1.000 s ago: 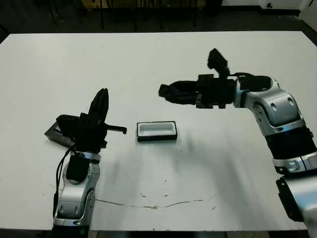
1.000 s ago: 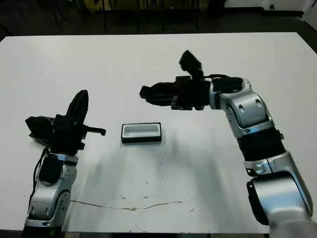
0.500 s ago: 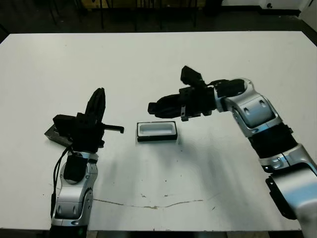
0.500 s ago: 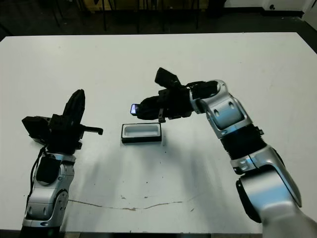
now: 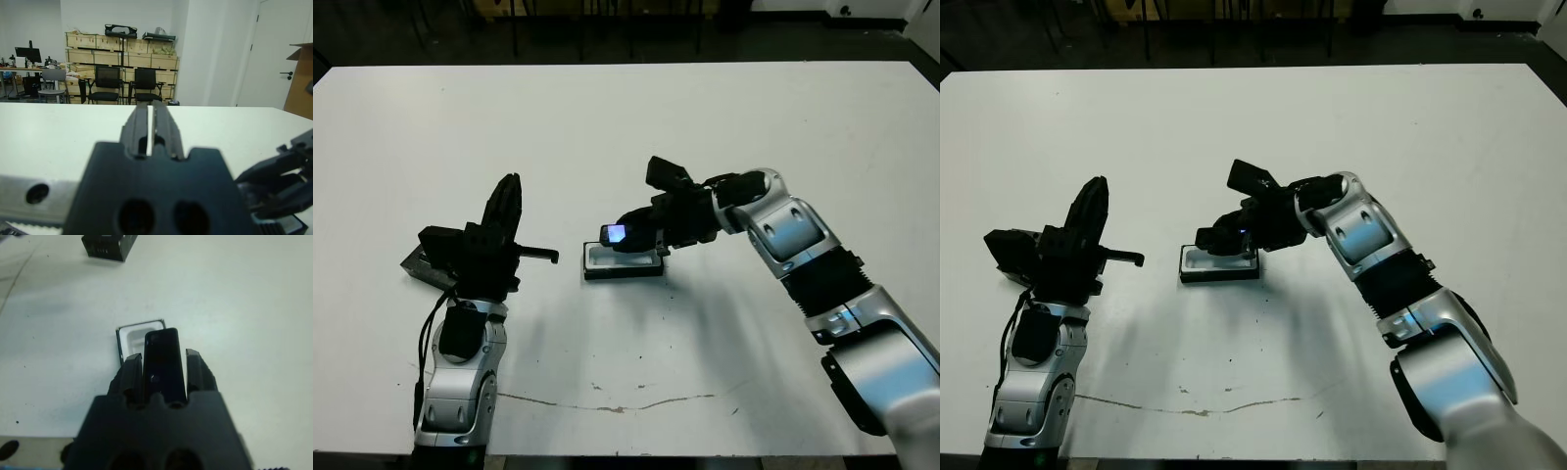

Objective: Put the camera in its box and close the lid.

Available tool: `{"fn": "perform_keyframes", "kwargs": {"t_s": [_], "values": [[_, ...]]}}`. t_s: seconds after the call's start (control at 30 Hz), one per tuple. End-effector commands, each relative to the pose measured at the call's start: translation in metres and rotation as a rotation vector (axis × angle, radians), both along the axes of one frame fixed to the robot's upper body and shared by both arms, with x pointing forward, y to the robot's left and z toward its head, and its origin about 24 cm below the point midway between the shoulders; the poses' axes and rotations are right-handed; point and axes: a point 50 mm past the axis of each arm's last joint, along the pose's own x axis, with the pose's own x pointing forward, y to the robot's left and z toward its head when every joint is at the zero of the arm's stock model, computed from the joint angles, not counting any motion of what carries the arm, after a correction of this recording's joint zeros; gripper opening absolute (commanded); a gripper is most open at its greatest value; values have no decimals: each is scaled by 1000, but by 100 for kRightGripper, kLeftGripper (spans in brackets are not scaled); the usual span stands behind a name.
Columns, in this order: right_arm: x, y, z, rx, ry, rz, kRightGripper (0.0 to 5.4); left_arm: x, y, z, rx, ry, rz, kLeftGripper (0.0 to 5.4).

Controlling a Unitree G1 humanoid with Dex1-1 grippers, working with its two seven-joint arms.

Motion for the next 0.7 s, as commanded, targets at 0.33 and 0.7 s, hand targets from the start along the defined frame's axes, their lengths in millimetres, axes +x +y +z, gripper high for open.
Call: {"fn": "perform_keyframes", "kwargs": {"t_s": [0.33, 0.7], "values": [[-3, 7, -7, -47, 2, 66, 93, -2, 1, -5, 7, 35, 9, 0], [-3, 9, -5, -37, -6, 93, 93, -2, -1, -7, -8, 40, 3, 0]]}}
